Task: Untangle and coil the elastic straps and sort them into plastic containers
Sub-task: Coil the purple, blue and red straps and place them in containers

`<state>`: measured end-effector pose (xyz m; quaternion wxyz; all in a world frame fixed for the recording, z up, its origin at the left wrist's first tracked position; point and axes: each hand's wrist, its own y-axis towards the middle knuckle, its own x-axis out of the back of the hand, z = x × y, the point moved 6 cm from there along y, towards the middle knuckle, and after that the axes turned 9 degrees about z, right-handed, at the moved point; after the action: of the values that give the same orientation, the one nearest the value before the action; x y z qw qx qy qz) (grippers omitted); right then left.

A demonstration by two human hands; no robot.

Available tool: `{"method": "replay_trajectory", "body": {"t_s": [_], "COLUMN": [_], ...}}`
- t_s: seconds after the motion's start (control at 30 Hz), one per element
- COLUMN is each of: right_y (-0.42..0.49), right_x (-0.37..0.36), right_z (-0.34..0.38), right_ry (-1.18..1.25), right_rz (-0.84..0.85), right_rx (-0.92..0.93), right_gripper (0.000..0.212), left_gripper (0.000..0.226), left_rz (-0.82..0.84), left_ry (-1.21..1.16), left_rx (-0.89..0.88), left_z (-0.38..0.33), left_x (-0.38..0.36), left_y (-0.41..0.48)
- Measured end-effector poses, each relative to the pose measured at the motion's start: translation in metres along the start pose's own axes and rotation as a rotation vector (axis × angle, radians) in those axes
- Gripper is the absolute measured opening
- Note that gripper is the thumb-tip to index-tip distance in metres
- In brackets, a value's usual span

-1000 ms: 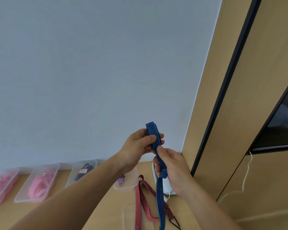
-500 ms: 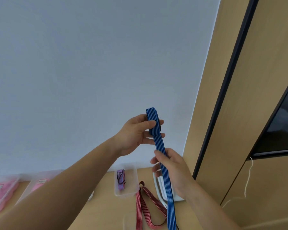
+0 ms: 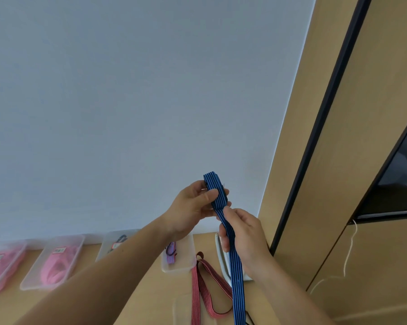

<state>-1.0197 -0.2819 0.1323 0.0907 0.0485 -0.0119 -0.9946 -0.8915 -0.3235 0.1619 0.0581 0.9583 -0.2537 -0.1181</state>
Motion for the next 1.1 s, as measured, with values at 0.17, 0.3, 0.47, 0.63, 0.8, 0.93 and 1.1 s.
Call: {"method": "replay_trajectory", "body": {"t_s": [0.17,0.3,0.47,0.63,0.8,0.93,1.1], "right_y": [0.001,0.003,0.007,0.009,0.012,0.013,0.013], "right_x": [0.000,-0.002,-0.001,-0.007,-0.008,-0.009,-0.023], "right_z": [-0.014,-0.021,-0.023,-0.025,-0.021,-0.013,-0.013], "right_ry": [0.069,0.087,0.096,0.093,0.056,-0.058,-0.020], "right_rz": [-0.008,0.013,0.017,0.023,0.000,0.028,0.124], "right_rx": [-0.089,-0.181,-0.181,-0.169,-0.084,0.034,0.083], "right_gripper": [0.048,0.054,0.070,0.075,0.039,0.018,0.015], "left_gripper": [0.032,0.031,0.036,0.047,0.061,0.050,0.039], "left_rz": [0.080,0.051,-0.015,-0.010,-0.016,-0.152,-0.116], "left_ry": [0.463,0.885,1.216,1.511,1.079,0.238,-0.085], "left_rx": [-0.079,-0.212,-0.371,-0.560,-0.333,0.010,0.051], "left_z": [0.002,0.003,0.005,0.004,0.008,0.011,0.011], "left_x": [-0.002,0.002,0.004,-0.004,0.019,0.039,0.022], "left_y": [-0.007,-0.014,-0.022,-0.025,-0.022,-0.014,-0.002]}}
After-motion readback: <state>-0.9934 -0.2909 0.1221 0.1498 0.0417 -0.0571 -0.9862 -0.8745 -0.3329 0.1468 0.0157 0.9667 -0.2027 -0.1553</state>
